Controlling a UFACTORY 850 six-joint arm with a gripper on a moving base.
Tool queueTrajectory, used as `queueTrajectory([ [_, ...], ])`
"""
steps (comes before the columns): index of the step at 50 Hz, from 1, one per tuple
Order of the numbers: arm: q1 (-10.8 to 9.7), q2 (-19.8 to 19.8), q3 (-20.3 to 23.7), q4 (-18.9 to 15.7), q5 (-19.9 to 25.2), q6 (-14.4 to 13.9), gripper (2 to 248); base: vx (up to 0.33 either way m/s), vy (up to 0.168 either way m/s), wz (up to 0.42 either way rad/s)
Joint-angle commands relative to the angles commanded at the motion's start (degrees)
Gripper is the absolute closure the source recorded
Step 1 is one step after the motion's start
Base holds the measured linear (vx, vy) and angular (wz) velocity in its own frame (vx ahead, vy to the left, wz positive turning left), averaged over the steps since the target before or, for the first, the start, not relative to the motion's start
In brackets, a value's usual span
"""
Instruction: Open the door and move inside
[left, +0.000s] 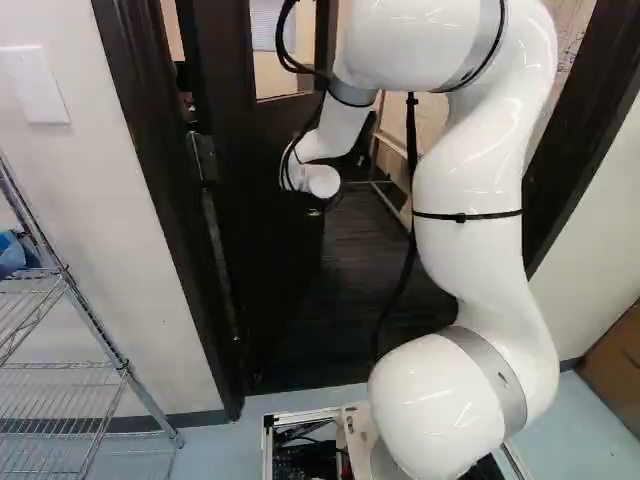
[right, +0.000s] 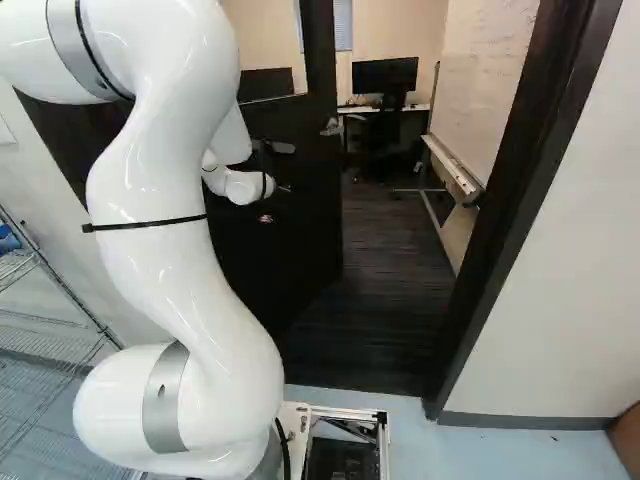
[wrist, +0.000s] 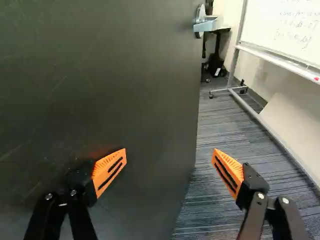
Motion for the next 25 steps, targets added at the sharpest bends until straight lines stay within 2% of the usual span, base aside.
queueTrajectory([
  [25, 2.3, -3.4, -4.4, -2.5, 0.0, 0.0, 3, 0.0, 0.0, 0.0],
])
